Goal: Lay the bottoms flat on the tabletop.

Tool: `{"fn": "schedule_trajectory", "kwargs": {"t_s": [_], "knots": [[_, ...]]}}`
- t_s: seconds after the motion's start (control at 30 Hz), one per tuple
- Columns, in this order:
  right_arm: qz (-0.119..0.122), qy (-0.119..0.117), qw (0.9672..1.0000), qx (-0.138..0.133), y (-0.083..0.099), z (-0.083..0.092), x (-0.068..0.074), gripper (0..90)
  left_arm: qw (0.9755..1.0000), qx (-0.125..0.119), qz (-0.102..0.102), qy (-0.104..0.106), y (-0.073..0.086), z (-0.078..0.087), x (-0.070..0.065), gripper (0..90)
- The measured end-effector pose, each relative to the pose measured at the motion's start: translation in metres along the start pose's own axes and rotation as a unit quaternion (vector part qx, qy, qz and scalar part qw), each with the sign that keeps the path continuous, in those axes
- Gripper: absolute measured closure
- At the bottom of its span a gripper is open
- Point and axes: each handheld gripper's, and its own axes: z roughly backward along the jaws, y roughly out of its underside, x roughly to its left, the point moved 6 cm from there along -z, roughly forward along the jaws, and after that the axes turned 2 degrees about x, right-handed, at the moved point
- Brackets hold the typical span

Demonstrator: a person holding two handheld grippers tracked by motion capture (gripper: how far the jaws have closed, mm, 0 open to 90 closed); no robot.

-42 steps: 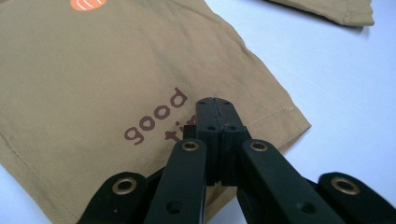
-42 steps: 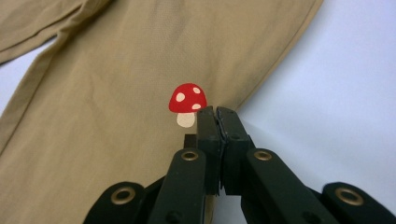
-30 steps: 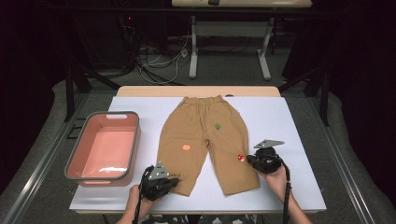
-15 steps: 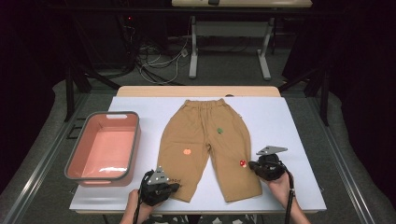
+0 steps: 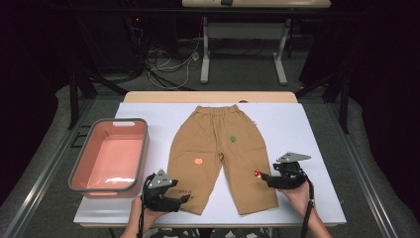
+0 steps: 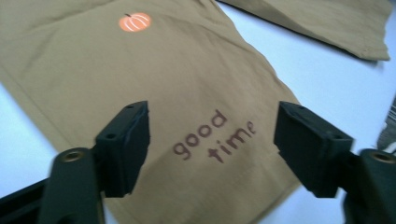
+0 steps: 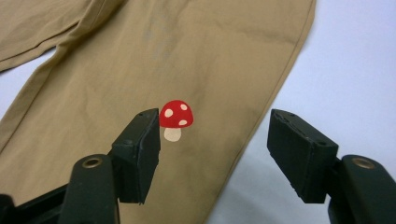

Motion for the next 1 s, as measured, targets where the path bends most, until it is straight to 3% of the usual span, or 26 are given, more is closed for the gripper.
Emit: {"fn": "schedule_trajectory", "kwargs": {"t_s": [0.2, 0.23, 0.37, 0.47, 0.7, 0.9, 1.0], "knots": [[0.004, -0.008, 0.9999, -0.005, -0.002, 0.000, 0.000, 24.4, 0.9999, 0.001, 0.002, -0.015, -0.002, -0.001, 0.008, 12.4], [0.004, -0.009, 0.9999, -0.006, -0.002, -0.001, 0.001, 23.0, 0.9998, -0.002, 0.012, -0.015, -0.003, -0.001, 0.007, 10.2], [0.002, -0.015, 0.9998, -0.011, -0.003, 0.000, 0.001, 18.6, 0.9999, 0.001, 0.006, -0.016, -0.004, -0.002, 0.009, 4.5], [0.008, -0.015, 0.9998, -0.012, -0.003, 0.002, 0.001, 15.6, 0.9997, -0.003, -0.001, -0.026, -0.007, -0.002, 0.012, 2.7], [0.015, -0.018, 0.9996, -0.018, -0.005, 0.005, 0.001, 10.3, 0.9992, -0.010, 0.012, -0.037, -0.012, -0.006, 0.015, 0.4], [0.004, -0.030, 0.9993, -0.023, -0.003, 0.006, 0.006, 5.9, 0.9990, -0.012, 0.010, -0.041, -0.017, -0.009, 0.017, 0.1], [0.017, -0.021, 0.9994, -0.023, -0.002, 0.007, 0.009, 3.9, 0.9989, -0.013, 0.010, -0.044, -0.020, -0.011, 0.019, 0.1]]}}
